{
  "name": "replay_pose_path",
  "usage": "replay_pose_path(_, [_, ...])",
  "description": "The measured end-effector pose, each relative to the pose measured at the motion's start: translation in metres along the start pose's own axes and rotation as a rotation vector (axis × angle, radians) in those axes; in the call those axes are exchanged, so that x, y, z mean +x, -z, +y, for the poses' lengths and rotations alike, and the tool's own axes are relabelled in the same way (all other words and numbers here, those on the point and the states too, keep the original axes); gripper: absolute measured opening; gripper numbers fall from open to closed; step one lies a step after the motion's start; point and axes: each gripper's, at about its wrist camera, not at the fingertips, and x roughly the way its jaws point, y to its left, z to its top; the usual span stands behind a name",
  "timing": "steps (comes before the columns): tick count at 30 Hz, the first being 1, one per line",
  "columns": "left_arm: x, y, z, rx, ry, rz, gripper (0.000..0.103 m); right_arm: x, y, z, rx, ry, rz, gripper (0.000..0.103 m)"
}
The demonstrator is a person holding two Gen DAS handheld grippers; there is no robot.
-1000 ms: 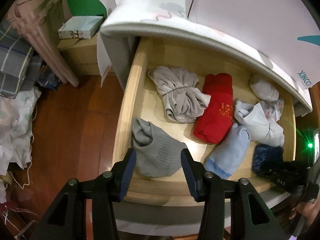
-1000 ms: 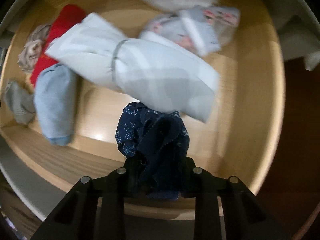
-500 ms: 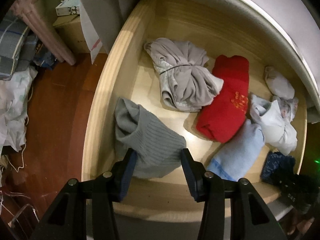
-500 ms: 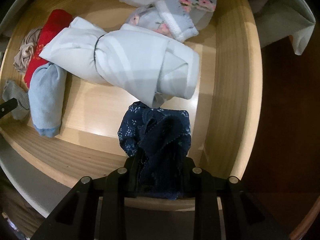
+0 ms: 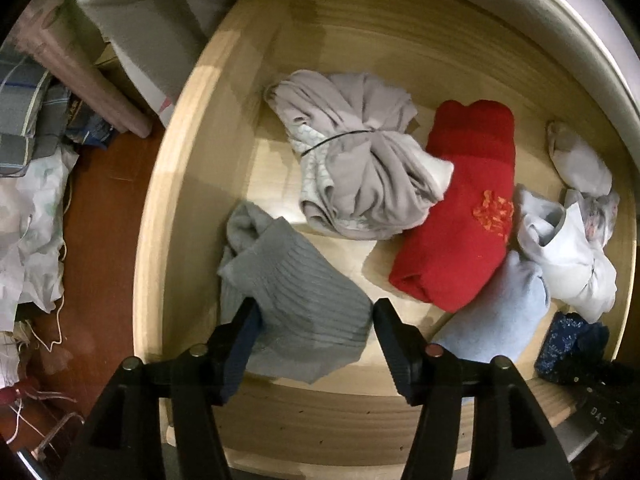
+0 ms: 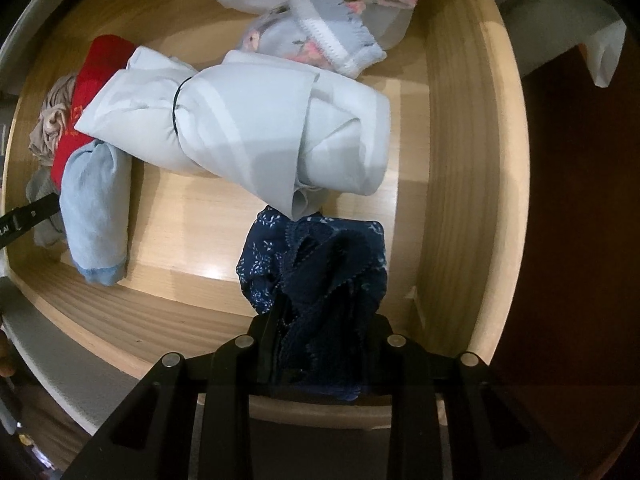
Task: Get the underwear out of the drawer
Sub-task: 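Grasp the navy blue underwear with the right gripper while the left returns to the drawer, then grasp the grey knit cloth with the left gripper and lift it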
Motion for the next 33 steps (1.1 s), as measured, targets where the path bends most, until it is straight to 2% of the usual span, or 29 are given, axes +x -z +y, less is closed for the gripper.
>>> replay_pose_path(3, [-0.001,0.000,0.004,-0.019,0.015,-0.013,0.059,-0.001,0.005,0.009,-0.003,0.004,0.005,0.028])
replay_pose_path(9, [-0.003,0.001,0.006,0.008,-0.004,-0.039,0.038,-0.002,0.006,0.008,-0.005,0.007,0.004,0.028])
replay_pose_path(15, [-0.013,0.011,-0.001,0.021,0.000,-0.060,0.028,-0.001,0.008,0.014,-0.013,0.016,0.001,0.028])
replay_pose_path(23, [-0.035,0.026,-0.006,0.038,0.029,-0.088,0.026,0.004,0.015,0.029,-0.034,0.036,-0.013,0.027])
replay_pose_path(33, [-0.094,0.041,-0.013,0.096,0.080,-0.176,0.026,0.016,0.024,0.042,-0.034,0.039,-0.018,0.027])
